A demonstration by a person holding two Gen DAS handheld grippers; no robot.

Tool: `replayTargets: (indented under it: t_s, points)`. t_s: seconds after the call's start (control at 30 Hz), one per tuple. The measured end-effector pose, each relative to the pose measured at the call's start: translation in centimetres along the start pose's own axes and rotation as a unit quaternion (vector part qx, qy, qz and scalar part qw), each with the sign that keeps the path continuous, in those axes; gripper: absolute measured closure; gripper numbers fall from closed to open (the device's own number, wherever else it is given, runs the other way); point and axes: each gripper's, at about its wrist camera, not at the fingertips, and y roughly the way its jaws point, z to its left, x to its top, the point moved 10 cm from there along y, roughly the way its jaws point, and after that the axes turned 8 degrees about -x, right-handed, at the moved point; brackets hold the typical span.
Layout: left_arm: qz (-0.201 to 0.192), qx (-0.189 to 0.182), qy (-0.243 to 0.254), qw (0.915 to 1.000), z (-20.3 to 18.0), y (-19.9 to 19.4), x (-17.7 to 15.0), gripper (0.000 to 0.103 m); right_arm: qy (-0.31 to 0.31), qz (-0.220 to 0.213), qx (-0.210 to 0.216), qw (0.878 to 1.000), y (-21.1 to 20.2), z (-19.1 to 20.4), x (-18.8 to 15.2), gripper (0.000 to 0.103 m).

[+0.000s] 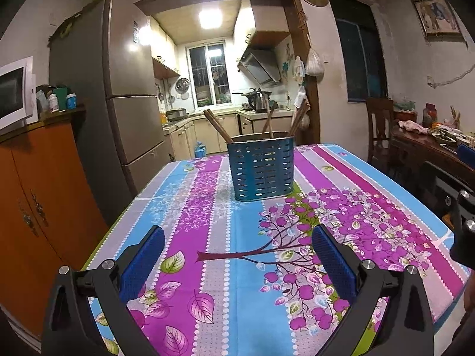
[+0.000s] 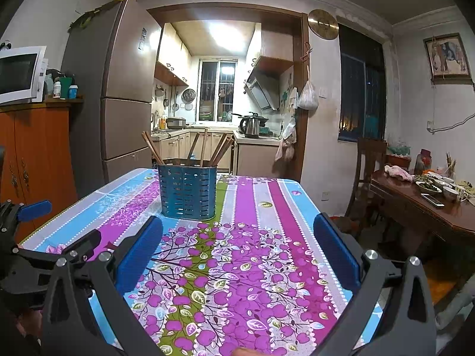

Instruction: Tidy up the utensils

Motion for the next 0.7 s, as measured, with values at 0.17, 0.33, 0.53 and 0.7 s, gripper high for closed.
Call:
replayTargets:
  t_s: [0.17, 0.33, 0.53, 0.7]
  points:
    - [-0.017, 0.003, -0.001, 0.9998, 0.13, -0.28, 0.14, 0.004, 0.002, 0.002, 0.0, 1.0, -0.05, -0.2, 0.0, 0.005]
    - [-0.016, 0.003, -0.004, 0.9999, 0.24, -0.22, 0.1, 0.004, 0.002, 0.002, 0.0, 1.0, -0.04, -0.26, 0.0, 0.005]
    - [-0.022, 0.005, -0.01, 0.9997, 0.52, -0.44, 0.27, 0.004, 0.002, 0.003, -0.001, 1.0, -0.1, -0.46, -0.15, 0.005]
    - [-0.002, -0.007, -0.006, 1.0, 0.17, -0.07, -0.11, 0.005, 0.006, 0.001, -0.004, 1.0, -0.21, -0.63, -0.15, 0.005]
